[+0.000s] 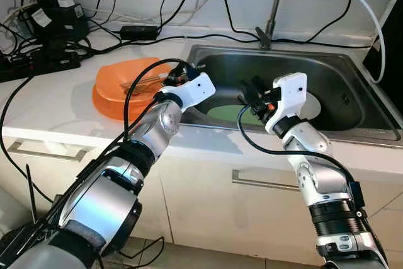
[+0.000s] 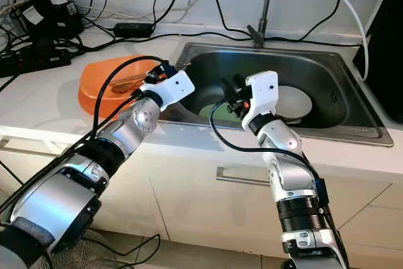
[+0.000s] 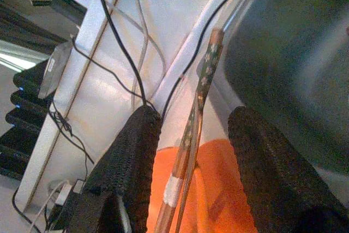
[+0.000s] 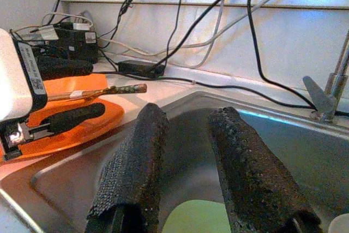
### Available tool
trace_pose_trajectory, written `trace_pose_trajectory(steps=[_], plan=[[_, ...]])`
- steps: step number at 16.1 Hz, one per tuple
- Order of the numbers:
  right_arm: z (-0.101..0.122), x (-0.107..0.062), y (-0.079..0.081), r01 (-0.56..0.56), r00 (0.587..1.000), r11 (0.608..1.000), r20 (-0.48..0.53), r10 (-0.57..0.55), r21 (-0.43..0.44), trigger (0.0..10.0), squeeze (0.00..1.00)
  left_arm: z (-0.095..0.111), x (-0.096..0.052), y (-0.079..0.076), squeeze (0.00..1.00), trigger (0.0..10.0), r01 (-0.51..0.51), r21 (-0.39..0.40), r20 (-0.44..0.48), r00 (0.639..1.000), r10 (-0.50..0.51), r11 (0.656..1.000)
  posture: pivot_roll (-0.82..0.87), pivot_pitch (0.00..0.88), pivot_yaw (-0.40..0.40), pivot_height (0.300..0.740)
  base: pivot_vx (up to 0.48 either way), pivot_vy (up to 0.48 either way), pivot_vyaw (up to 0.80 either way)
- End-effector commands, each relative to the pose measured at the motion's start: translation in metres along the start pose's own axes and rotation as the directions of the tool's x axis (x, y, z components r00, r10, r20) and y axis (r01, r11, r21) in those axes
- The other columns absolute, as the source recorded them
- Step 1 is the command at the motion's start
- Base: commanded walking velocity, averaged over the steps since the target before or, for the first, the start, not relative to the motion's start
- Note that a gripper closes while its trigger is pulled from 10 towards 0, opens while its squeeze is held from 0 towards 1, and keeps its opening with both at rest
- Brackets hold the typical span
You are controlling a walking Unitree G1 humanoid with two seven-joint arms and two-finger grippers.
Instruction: Kitchen organization
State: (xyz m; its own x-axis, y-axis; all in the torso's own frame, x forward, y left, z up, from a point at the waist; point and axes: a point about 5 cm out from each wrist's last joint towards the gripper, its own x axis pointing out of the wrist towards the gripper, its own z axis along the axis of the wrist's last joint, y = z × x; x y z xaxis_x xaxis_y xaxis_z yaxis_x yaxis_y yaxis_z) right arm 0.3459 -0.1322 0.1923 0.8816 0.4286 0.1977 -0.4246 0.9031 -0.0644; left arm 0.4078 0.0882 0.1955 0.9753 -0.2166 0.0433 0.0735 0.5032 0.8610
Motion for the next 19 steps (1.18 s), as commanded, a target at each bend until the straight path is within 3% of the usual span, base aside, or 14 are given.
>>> trace_pose_trajectory(steps=[1,6,10,17,18,19], plan=[[0.001,-0.003,-0.001,0.008,1.0,1.0,-0.002,-0.008,0.006,10.0,0.0,0.007,0.004,0.011,0.0,10.0,-0.039,0.016,0.014,0.999,0.038,0.999,0.03,0.0,0.006,0.74,0.0,0.0,0.0],[0.001,-0.006,-0.001,0.011,1.0,1.0,-0.005,-0.011,0.005,10.0,0.0,0.003,0.006,0.012,0.0,10.0,-0.03,0.042,-0.023,0.999,0.031,0.999,0.02,0.006,0.007,0.74,0.0,0.0,0.0],[0.003,-0.011,0.0,0.018,1.0,1.0,-0.004,-0.018,0.006,10.0,0.0,0.002,0.006,0.01,0.0,9.0,-0.02,0.033,-0.032,0.999,0.021,0.999,0.0,0.026,0.007,0.74,0.0,0.0,0.0],[0.004,-0.018,0.003,0.032,0.999,0.999,-0.005,-0.032,0.014,10.0,0.0,0.004,0.006,0.008,0.0,8.7,-0.021,0.025,-0.021,1.0,0.022,0.999,0.0,0.068,0.007,0.74,0.0,0.0,0.0],[0.005,-0.02,0.004,0.036,0.999,0.999,-0.005,-0.036,0.015,10.0,0.0,0.004,0.005,0.006,0.0,7.9,-0.021,0.026,-0.018,1.0,0.021,0.999,-0.01,0.078,0.009,0.74,0.0,0.0,0.0],[0.005,-0.021,0.004,0.04,0.999,0.999,-0.005,-0.04,0.018,10.0,0.0,0.004,0.005,0.006,0.0,7.9,-0.023,0.025,-0.017,1.0,0.023,0.999,-0.01,0.079,0.009,0.74,0.0,0.0,0.0]])
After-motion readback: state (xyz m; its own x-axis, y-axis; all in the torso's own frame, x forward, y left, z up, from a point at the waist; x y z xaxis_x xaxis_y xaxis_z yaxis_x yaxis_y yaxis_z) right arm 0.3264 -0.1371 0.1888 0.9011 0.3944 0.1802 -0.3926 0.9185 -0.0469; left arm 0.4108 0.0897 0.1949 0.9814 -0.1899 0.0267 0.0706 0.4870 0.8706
